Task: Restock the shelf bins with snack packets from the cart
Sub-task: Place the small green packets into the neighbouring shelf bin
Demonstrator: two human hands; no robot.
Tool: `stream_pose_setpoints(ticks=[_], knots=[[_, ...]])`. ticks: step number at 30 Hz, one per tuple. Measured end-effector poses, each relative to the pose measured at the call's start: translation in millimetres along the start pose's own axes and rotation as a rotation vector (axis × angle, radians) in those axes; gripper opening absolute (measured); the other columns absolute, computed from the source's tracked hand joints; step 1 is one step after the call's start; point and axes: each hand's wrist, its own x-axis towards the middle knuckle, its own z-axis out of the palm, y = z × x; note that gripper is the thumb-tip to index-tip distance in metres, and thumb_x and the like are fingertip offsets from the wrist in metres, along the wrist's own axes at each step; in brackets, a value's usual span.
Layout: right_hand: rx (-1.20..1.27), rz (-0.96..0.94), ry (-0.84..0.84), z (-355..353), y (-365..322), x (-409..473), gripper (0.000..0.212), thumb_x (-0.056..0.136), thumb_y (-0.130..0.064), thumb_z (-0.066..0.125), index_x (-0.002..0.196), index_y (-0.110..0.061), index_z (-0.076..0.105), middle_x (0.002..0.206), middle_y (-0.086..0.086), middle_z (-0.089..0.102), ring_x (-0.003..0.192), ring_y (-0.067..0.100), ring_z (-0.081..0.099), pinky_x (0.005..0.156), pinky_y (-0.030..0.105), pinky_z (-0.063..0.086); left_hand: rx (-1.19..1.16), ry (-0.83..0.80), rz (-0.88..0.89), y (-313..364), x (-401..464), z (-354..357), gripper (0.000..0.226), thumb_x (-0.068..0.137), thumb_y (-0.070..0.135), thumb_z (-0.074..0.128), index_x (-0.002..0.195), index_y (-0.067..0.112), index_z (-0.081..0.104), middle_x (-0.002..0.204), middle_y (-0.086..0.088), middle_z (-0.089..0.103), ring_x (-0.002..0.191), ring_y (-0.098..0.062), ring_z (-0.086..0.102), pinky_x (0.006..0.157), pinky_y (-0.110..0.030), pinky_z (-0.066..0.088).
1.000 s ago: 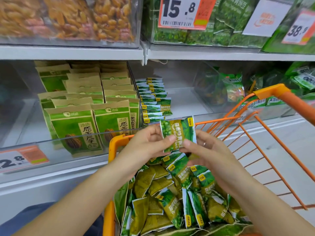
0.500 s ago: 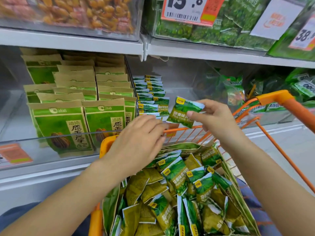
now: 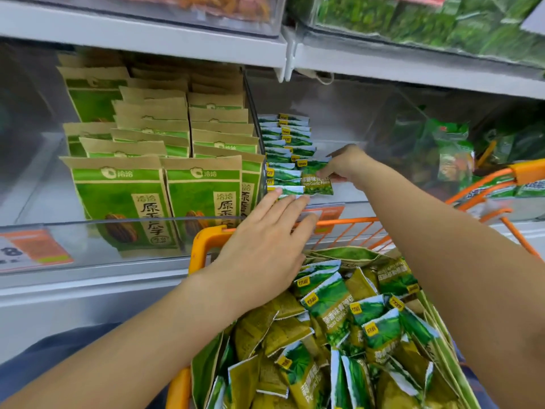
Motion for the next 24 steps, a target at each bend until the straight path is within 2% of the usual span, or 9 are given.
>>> stream_pose_setpoints(ticks=[1, 4, 6, 9, 12, 14, 18, 22, 24], knots=[[-0.002, 0.027, -0.027, 3.8, -1.6, 1.9, 0.052, 0.072, -0.003, 0.081, 0.118, 0.003, 0.057, 0.112, 0.021, 0.065, 0.106, 0.033, 0.063, 0.095, 0.04, 0.051, 0.005, -0.001, 0.001, 0.6, 0.7, -0.2, 0.056, 0.079, 0.032, 0.071, 0.126, 0.006, 0.058, 0.136, -0.019, 0.053, 0.122, -0.034, 0.052, 0.114, -0.043, 0.017], [-0.036, 0.082, -0.116, 14.3, -0.5, 5.6, 0.064, 0.064, -0.003, 0.086, 0.119, 0.004, 0.054, 0.11, 0.02, 0.065, 0.101, 0.031, 0.064, 0.094, 0.042, 0.052, 0.013, 0.002, -0.003, 1.5, 1.0, 0.7, 0.052, 0.08, 0.031, 0.068, 0.125, 0.006, 0.058, 0.134, -0.019, 0.054, 0.12, -0.033, 0.053, 0.114, -0.043, 0.017], [-0.062, 0.076, -0.133, 17.3, 0.4, 6.6, 0.066, 0.063, -0.001, 0.085, 0.12, 0.004, 0.052, 0.113, 0.02, 0.063, 0.103, 0.033, 0.063, 0.095, 0.044, 0.051, 0.012, 0.001, -0.006, 1.5, 0.8, 0.9, 0.051, 0.081, 0.03, 0.067, 0.125, 0.007, 0.058, 0.134, -0.018, 0.054, 0.12, -0.033, 0.053, 0.114, -0.043, 0.017], [-0.096, 0.051, -0.131, 17.5, -1.7, -1.0, 0.075, 0.067, 0.002, 0.082, 0.131, 0.006, 0.044, 0.121, 0.02, 0.059, 0.107, 0.034, 0.062, 0.097, 0.043, 0.05, 0.008, -0.009, -0.01, 1.7, 1.1, 0.3, 0.05, 0.081, 0.029, 0.067, 0.125, 0.007, 0.057, 0.135, -0.018, 0.054, 0.121, -0.032, 0.053, 0.114, -0.043, 0.017], [-0.226, -0.017, -0.066, 17.6, -1.8, -4.0, 0.074, 0.073, -0.01, 0.082, 0.134, 0.006, 0.042, 0.125, 0.018, 0.058, 0.109, 0.031, 0.062, 0.098, 0.041, 0.049, 0.005, -0.01, -0.012, 1.6, 0.9, 0.3, 0.051, 0.082, 0.03, 0.067, 0.126, 0.007, 0.057, 0.135, -0.018, 0.053, 0.121, -0.032, 0.052, 0.114, -0.043, 0.018], [-0.354, -0.111, 0.016, 18.4, -4.2, -7.3, 0.073, 0.075, -0.017, 0.082, 0.134, 0.001, 0.043, 0.13, 0.017, 0.055, 0.116, 0.031, 0.057, 0.098, 0.036, 0.046, 0.002, -0.01, -0.013, 1.7, 0.8, 0.5, 0.052, 0.081, 0.03, 0.068, 0.126, 0.007, 0.056, 0.136, -0.018, 0.053, 0.121, -0.032, 0.052, 0.114, -0.043, 0.018], [-0.489, -0.253, 0.117, 23.8, -8.1, -9.9, 0.066, 0.077, -0.018, 0.08, 0.129, -0.003, 0.043, 0.128, 0.015, 0.055, 0.119, 0.032, 0.052, 0.089, 0.033, 0.044, 0.007, -0.02, -0.014, 1.9, 0.5, 0.6, 0.052, 0.082, 0.03, 0.067, 0.127, 0.007, 0.056, 0.136, -0.019, 0.052, 0.121, -0.033, 0.052, 0.114, -0.044, 0.019], [-0.341, -0.168, 0.078, 23.9, -9.0, -7.7, 0.073, 0.075, -0.012, 0.08, 0.132, -0.005, 0.036, 0.127, 0.014, 0.052, 0.117, 0.03, 0.052, 0.08, 0.03, 0.042, 0.01, -0.023, -0.013, 1.7, 0.7, 0.5, 0.053, 0.081, 0.029, 0.068, 0.128, 0.007, 0.056, 0.136, -0.019, 0.053, 0.121, -0.033, 0.052, 0.114, -0.044, 0.02], [-0.282, -0.116, 0.069, 22.9, -7.6, -5.2, 0.081, 0.075, -0.01, 0.08, 0.138, -0.008, 0.03, 0.132, 0.014, 0.05, 0.12, 0.03, 0.051, 0.084, 0.03, 0.042, 0.011, -0.026, -0.011, 1.4, 0.9, 0.2, 0.053, 0.082, 0.029, 0.068, 0.128, 0.007, 0.055, 0.136, -0.019, 0.052, 0.121, -0.033, 0.052, 0.113, -0.045, 0.02]])
